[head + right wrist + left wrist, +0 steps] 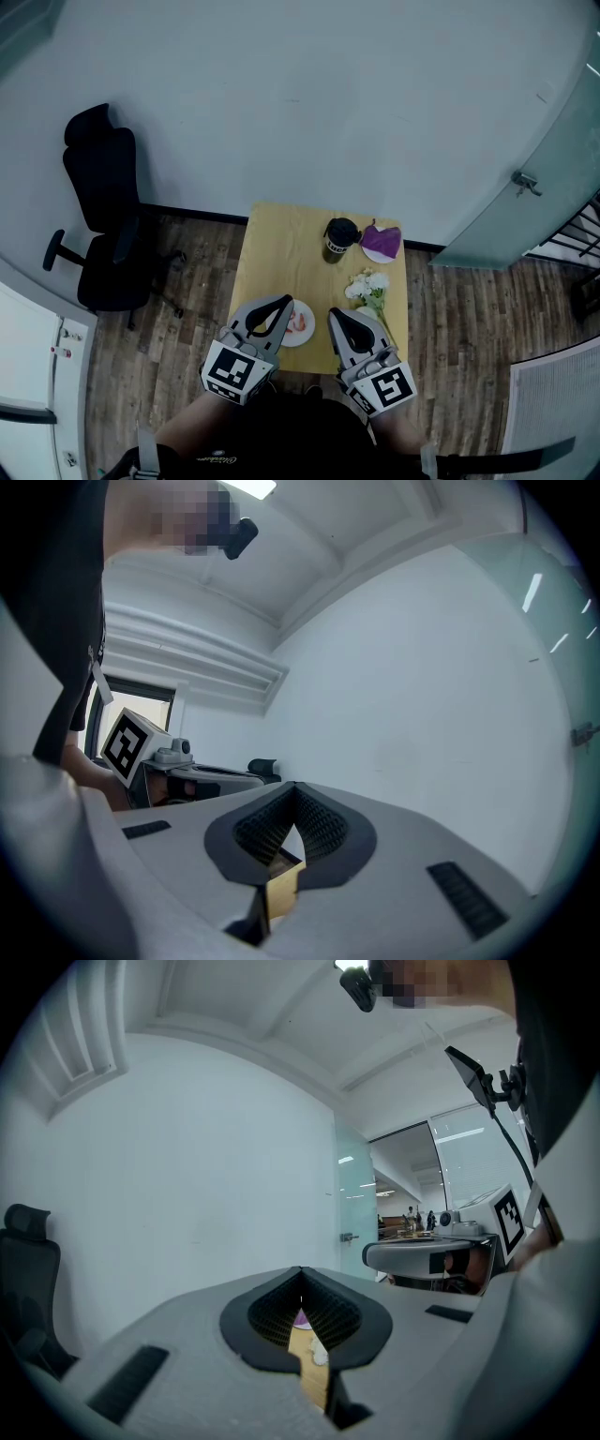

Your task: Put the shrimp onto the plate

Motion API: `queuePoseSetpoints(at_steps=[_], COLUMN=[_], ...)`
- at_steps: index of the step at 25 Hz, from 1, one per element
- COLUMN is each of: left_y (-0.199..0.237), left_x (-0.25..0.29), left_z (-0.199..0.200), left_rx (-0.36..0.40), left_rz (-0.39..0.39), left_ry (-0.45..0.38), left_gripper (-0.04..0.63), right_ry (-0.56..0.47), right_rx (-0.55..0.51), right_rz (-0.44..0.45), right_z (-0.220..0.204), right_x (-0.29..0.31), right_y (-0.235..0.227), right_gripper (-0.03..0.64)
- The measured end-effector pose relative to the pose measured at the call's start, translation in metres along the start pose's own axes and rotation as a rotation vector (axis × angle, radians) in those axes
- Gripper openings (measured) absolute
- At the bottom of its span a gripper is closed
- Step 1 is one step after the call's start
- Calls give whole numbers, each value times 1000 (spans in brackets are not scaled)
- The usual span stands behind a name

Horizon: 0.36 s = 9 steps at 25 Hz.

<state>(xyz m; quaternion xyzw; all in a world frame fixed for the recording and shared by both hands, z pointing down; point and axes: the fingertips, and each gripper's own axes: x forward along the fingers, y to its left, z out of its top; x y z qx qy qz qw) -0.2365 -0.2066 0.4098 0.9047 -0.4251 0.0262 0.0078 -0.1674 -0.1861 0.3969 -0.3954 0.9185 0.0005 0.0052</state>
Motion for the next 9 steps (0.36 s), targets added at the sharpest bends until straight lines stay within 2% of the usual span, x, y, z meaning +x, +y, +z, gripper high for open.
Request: queuePoseSetpoints(at_steps=[9], left_y=[3], left_x=[3], left_z=[-1], left_rx=[0], left_rz=[4], left_ry=[-1], left_gripper=[5], right_ry=[2], right_rx=[-6], right_rz=[-3], right_z=[-1], right_x=[2], right_y=[-3], right_gripper=[0])
